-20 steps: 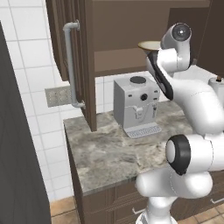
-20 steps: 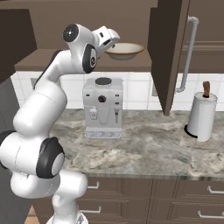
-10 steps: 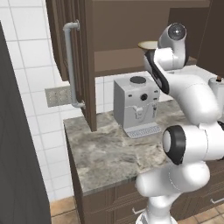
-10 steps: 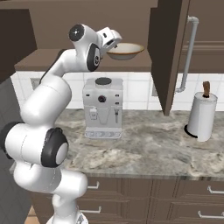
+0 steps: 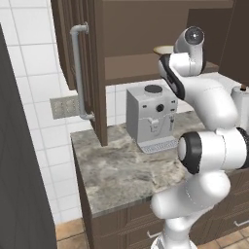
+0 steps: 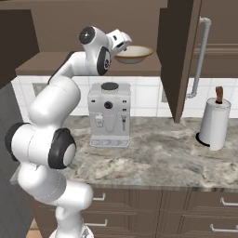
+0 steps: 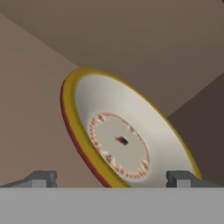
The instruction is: Move the bowls from the cabinet to the plates on the dining table.
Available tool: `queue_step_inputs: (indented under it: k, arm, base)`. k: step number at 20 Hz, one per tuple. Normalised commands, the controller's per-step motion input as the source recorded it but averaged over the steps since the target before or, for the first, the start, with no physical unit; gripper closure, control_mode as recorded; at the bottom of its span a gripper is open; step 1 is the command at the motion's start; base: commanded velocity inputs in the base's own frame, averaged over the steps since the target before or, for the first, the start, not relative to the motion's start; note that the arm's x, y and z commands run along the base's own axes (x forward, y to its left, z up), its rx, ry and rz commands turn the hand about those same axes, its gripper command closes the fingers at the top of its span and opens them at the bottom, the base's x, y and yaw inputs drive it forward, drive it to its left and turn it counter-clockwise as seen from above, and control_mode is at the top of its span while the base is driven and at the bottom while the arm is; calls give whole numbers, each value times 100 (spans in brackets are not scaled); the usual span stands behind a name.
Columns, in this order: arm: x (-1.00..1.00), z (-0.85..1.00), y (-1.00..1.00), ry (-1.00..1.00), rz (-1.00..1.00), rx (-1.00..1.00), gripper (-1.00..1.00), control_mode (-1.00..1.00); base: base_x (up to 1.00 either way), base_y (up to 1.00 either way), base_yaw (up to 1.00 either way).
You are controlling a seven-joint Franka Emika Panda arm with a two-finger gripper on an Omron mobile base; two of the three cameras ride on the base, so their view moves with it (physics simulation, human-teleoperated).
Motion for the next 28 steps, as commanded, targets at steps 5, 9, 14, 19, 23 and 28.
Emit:
queue_step_inputs:
  k: [5, 9, 14, 19, 23, 28]
  arm:
    - [24, -7, -2, 1, 1, 0, -100, -100]
    - [20, -8, -1, 3, 0, -1, -100, -100]
    - [19, -11, 0, 5, 0, -1, -100, -100]
    - [21, -12, -1, 4, 0, 0, -100, -100]
    - [20, -25, -3, 1, 1, -1, -100, -100]
    - [16, -50, -4, 0, 0, -3, -100, -100]
  base:
    - [0, 0, 0]
    - [0, 0, 0]
    - [0, 0, 0]
    - [0, 0, 0]
    - [0, 0, 0]
    - [0, 0, 0]
